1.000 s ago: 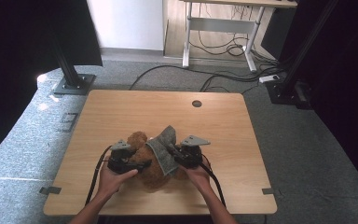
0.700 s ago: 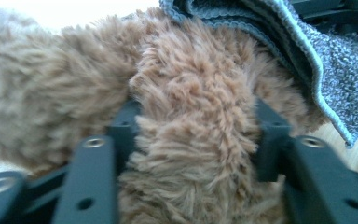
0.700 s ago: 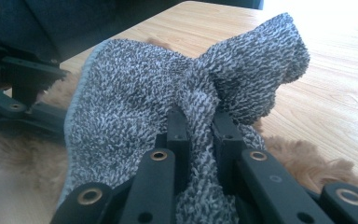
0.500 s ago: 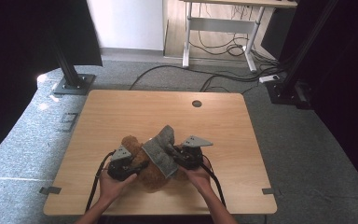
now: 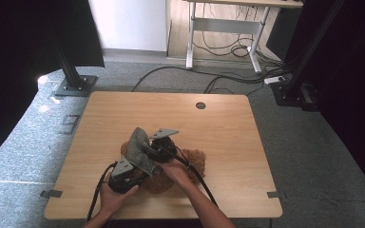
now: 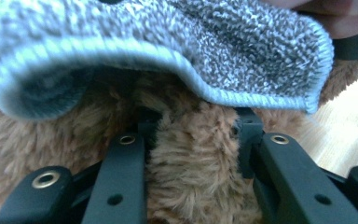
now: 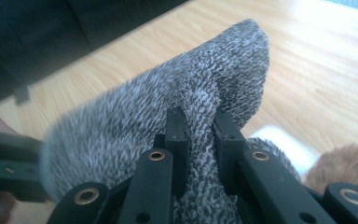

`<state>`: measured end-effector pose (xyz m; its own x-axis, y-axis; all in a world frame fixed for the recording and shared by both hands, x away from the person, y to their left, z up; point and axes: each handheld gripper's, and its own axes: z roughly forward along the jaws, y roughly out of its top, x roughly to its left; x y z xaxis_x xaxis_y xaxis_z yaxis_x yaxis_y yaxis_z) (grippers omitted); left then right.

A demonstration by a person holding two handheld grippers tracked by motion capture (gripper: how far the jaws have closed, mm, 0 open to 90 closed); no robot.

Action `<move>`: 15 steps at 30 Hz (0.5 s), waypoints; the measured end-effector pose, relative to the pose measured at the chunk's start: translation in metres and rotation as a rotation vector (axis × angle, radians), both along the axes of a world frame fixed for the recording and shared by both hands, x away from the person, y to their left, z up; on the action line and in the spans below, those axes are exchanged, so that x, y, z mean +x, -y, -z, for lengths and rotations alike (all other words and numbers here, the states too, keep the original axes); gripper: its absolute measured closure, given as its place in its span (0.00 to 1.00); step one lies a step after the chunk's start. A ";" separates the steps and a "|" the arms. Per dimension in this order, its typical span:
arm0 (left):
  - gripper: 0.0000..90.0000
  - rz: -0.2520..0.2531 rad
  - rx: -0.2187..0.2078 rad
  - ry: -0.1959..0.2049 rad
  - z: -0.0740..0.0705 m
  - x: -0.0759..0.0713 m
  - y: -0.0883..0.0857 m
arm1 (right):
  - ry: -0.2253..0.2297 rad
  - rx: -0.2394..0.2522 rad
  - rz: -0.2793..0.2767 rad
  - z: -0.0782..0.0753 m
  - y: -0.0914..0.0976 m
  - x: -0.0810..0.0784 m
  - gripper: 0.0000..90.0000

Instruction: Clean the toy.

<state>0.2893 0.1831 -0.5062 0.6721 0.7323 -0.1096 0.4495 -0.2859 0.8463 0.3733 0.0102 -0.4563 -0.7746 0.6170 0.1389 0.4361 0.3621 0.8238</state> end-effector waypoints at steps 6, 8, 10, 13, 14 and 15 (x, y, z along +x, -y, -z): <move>0.72 0.010 0.018 0.028 0.002 -0.009 0.001 | 0.047 -0.004 0.024 -0.004 0.027 -0.017 0.88; 0.72 0.013 0.016 0.028 0.002 -0.010 0.001 | 0.054 -0.002 0.051 -0.003 0.043 -0.023 0.88; 0.72 0.019 0.020 0.032 0.002 -0.012 0.001 | 0.046 0.012 0.071 -0.002 0.059 -0.028 0.88; 0.72 0.022 0.018 0.034 0.003 -0.013 0.001 | 0.050 0.034 0.086 -0.001 0.074 -0.033 0.89; 0.72 0.024 0.019 0.035 0.003 -0.014 0.001 | 0.056 0.064 0.107 -0.001 0.088 -0.041 0.89; 0.72 0.024 0.016 0.034 0.003 -0.014 0.001 | 0.066 0.070 0.114 -0.001 0.092 -0.044 0.89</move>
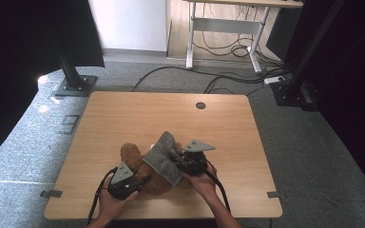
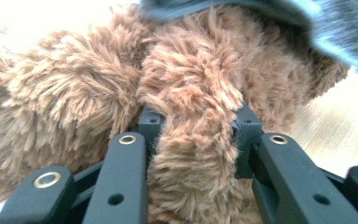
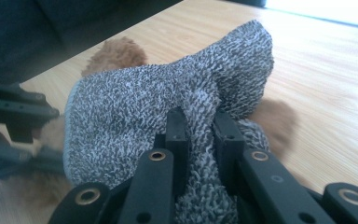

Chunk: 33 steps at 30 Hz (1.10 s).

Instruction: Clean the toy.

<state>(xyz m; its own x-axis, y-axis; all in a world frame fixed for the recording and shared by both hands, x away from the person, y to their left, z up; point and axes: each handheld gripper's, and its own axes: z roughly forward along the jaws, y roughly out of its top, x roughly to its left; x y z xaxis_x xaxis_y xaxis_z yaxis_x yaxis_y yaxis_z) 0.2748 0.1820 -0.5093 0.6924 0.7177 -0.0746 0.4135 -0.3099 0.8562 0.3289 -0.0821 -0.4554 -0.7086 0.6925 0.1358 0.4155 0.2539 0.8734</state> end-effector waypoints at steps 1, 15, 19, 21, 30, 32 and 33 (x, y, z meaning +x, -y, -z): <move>0.72 0.001 0.000 0.000 0.000 0.000 -0.001 | 0.012 0.003 0.014 0.000 0.006 -0.005 0.89; 0.72 0.006 0.009 0.024 0.003 0.000 0.001 | -0.031 0.058 0.060 0.019 0.070 -0.043 0.89; 0.72 0.007 0.016 0.030 0.003 0.000 0.001 | -0.060 0.084 0.070 0.024 0.078 -0.045 0.89; 0.72 0.007 0.019 0.032 0.003 0.000 0.002 | -0.061 0.087 0.071 0.026 0.079 -0.046 0.89; 0.73 0.015 0.047 0.064 0.006 -0.008 0.004 | -0.071 0.059 0.036 0.028 0.079 -0.050 0.90; 0.73 0.013 0.054 0.080 0.008 -0.009 0.006 | -0.072 0.054 0.031 0.029 0.078 -0.051 0.90; 0.73 0.013 0.064 0.089 0.008 -0.010 0.006 | -0.076 0.053 0.026 0.030 0.077 -0.053 0.90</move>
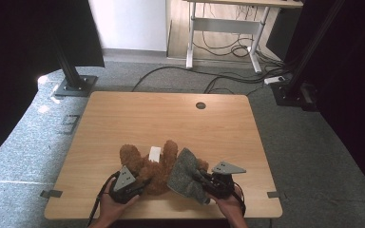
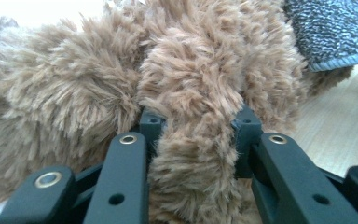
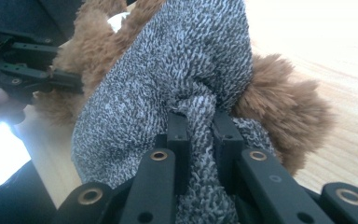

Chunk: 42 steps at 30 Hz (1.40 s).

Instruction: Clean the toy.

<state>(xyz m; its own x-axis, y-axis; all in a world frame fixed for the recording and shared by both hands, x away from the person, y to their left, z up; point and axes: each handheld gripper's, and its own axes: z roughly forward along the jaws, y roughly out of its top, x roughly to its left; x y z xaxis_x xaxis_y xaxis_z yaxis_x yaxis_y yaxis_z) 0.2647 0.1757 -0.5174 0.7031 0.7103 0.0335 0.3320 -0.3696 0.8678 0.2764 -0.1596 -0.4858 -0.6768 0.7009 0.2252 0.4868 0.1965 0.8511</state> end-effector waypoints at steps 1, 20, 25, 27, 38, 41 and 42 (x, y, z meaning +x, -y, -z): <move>0.73 0.000 0.017 0.016 0.001 -0.001 0.001 | -0.001 0.001 -0.002 0.001 0.000 -0.001 0.90; 0.75 -0.032 0.001 -0.005 -0.002 0.023 0.003 | -0.062 -0.040 -0.183 0.015 -0.014 -0.010 0.90; 0.75 -0.025 -0.010 -0.001 -0.002 0.027 0.004 | -0.079 -0.066 -0.170 0.028 -0.023 -0.005 0.90; 0.75 -0.016 -0.015 0.002 -0.002 0.028 0.003 | -0.078 -0.082 -0.166 0.031 -0.026 -0.003 0.90; 0.76 0.013 0.009 0.023 -0.004 0.049 0.010 | -0.075 -0.137 -0.109 0.049 -0.053 0.022 0.89; 0.76 0.014 0.018 0.020 -0.006 0.057 0.011 | -0.073 -0.148 -0.095 0.050 -0.059 0.031 0.89; 0.76 0.013 0.019 0.018 -0.007 0.061 0.011 | -0.074 -0.149 -0.084 0.050 -0.060 0.034 0.89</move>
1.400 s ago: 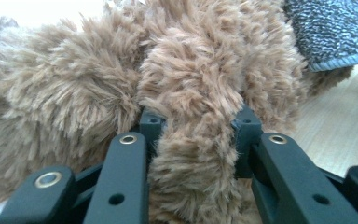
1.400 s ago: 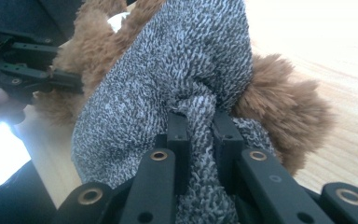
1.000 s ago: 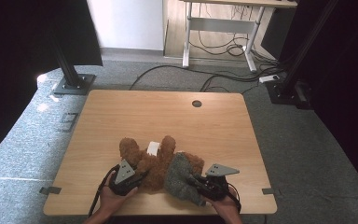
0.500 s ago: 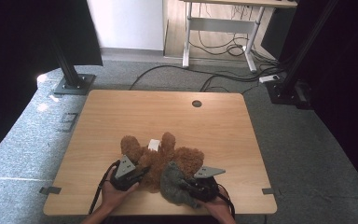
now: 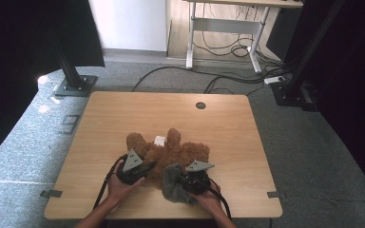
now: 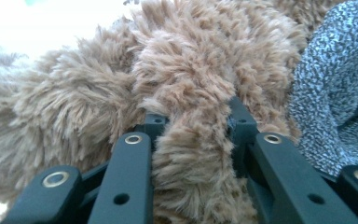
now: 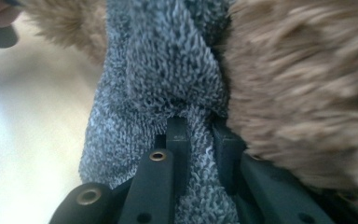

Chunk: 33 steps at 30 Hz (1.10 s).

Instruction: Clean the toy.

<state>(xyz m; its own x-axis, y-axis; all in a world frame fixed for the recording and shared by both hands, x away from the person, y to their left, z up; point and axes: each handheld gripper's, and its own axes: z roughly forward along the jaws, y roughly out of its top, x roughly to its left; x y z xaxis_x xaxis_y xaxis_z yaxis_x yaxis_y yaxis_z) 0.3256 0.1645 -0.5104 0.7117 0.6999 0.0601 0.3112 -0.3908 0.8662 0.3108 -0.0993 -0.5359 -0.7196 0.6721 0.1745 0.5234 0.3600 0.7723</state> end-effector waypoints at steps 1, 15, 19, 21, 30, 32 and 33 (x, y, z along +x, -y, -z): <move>0.76 -0.001 -0.001 -0.005 -0.001 0.005 0.000 | 0.006 0.000 0.010 0.000 -0.001 0.004 0.89; 0.76 -0.025 0.021 -0.005 -0.005 0.037 -0.002 | 0.007 -0.001 0.070 0.002 -0.012 0.044 0.89; 0.76 -0.012 0.019 -0.005 -0.005 0.031 -0.002 | 0.000 0.003 0.062 0.003 -0.010 0.040 0.89; 0.76 -0.006 0.011 -0.003 -0.005 0.024 -0.003 | -0.006 0.012 0.056 0.003 -0.008 0.037 0.89; 0.76 0.015 0.038 0.036 0.003 -0.007 -0.003 | -0.001 0.085 0.020 -0.011 0.013 0.009 0.88; 0.76 0.017 0.037 0.033 0.005 -0.011 -0.003 | 0.019 0.115 0.015 -0.020 0.019 0.000 0.88; 0.76 0.017 0.037 0.033 0.005 -0.011 -0.003 | 0.030 0.126 0.014 -0.025 0.021 -0.002 0.88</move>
<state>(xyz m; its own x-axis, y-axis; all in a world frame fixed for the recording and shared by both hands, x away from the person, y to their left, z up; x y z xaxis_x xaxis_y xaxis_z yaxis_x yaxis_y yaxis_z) 0.3146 0.1674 -0.5156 0.7208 0.6844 0.1093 0.2758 -0.4279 0.8607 0.3088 -0.1198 -0.5109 -0.7164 0.6564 0.2365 0.5035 0.2517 0.8265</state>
